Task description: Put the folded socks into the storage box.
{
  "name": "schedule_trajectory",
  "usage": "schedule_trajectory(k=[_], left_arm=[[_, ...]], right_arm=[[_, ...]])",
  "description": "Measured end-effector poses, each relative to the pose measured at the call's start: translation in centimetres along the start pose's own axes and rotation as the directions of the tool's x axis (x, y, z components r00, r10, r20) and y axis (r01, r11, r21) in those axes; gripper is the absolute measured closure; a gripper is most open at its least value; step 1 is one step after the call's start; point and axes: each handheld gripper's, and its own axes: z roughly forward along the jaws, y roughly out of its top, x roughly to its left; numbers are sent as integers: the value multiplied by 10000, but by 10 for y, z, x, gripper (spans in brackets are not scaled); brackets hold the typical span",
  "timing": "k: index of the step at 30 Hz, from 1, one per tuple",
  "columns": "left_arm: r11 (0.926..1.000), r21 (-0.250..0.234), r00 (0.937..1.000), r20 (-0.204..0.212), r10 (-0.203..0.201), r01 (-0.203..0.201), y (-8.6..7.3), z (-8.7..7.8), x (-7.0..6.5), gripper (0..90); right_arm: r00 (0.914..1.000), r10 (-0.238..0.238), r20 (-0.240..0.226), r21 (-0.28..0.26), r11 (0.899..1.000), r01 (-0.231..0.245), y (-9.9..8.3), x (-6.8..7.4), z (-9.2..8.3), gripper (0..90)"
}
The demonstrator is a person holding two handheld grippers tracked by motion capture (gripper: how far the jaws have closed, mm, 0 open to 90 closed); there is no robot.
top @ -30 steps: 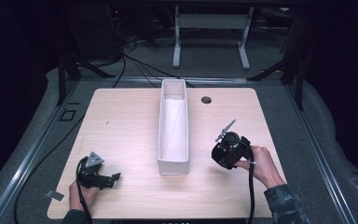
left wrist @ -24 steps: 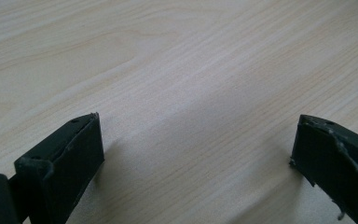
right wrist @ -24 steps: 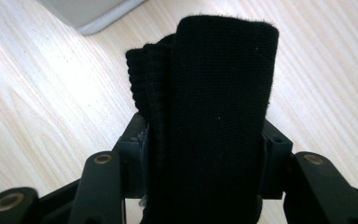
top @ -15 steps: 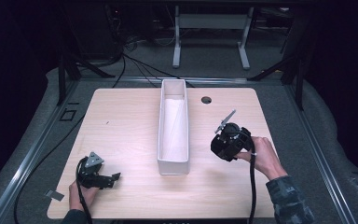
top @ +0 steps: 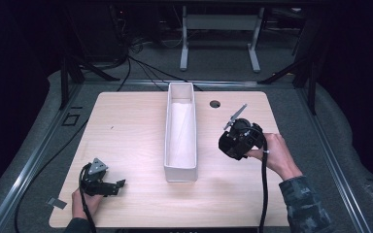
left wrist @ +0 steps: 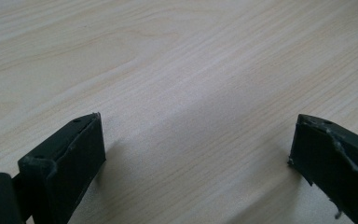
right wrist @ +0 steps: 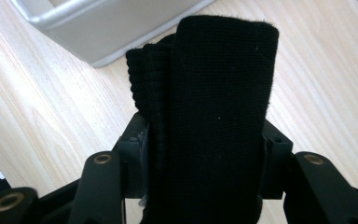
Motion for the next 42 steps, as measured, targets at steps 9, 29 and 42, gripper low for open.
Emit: schedule_trajectory(k=[9,29,42], left_arm=[[10000,-29,10000,-12,15,-15,0,0,0,33],[10000,-31,10000,-18,4,-4,0,0,0,33],[10000,-29,10000,-21,-1,1,0,0,0,33]], right_arm=[[9991,-405,126,-97,9991,406,21,4,-15,491],[9922,-1235,195,-227,9920,1239,56,17,-25,491],[9846,-1751,0,-141,9845,1751,73,26,-21,491]])
